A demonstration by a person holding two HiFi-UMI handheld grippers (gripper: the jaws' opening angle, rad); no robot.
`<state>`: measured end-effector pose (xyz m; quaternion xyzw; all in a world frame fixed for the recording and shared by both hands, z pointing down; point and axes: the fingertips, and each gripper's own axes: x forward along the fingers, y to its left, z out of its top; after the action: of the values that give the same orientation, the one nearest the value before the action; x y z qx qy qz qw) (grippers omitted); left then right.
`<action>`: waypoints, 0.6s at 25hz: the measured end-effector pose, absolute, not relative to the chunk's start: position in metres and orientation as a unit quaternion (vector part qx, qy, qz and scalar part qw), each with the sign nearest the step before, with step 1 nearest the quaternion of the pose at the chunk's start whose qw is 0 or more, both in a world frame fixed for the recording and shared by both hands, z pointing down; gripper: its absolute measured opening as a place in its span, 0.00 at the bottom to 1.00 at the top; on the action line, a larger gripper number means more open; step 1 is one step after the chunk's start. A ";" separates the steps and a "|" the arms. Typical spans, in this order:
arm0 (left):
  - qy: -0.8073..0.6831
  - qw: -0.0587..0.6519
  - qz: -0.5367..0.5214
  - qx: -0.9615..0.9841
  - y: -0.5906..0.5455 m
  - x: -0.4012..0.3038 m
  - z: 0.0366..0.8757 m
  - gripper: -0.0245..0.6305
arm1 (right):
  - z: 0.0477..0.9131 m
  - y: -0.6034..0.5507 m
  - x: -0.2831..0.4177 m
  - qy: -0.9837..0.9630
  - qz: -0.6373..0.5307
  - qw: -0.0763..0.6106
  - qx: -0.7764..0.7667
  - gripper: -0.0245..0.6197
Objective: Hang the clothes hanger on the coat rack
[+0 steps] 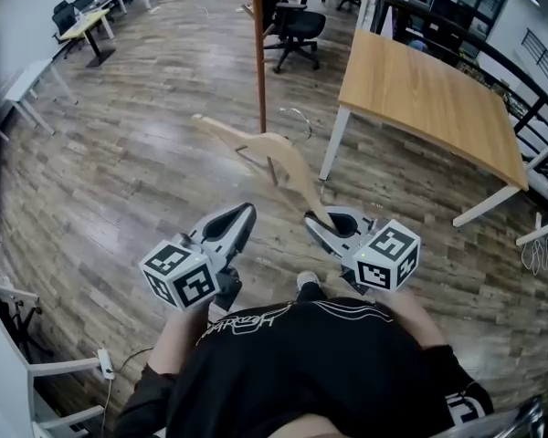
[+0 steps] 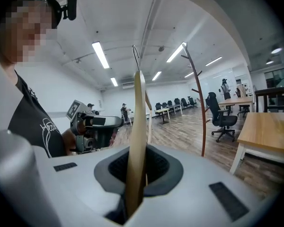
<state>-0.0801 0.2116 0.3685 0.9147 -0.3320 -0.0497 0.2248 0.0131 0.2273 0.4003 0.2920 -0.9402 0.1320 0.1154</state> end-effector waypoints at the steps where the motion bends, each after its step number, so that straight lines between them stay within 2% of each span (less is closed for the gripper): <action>1: -0.332 0.224 -0.050 0.915 0.212 -0.081 0.368 0.05 | 0.401 0.226 0.012 -0.939 0.132 0.116 0.295 0.11; 15: -0.342 0.229 -0.048 0.910 0.171 -0.077 0.370 0.05 | 0.406 0.181 0.018 -0.938 0.145 0.124 0.289 0.11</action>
<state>-0.0769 0.1709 0.3696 0.9103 -0.3416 -0.0481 0.2291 0.0178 0.1813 0.4060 0.2886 -0.9384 0.1446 0.1236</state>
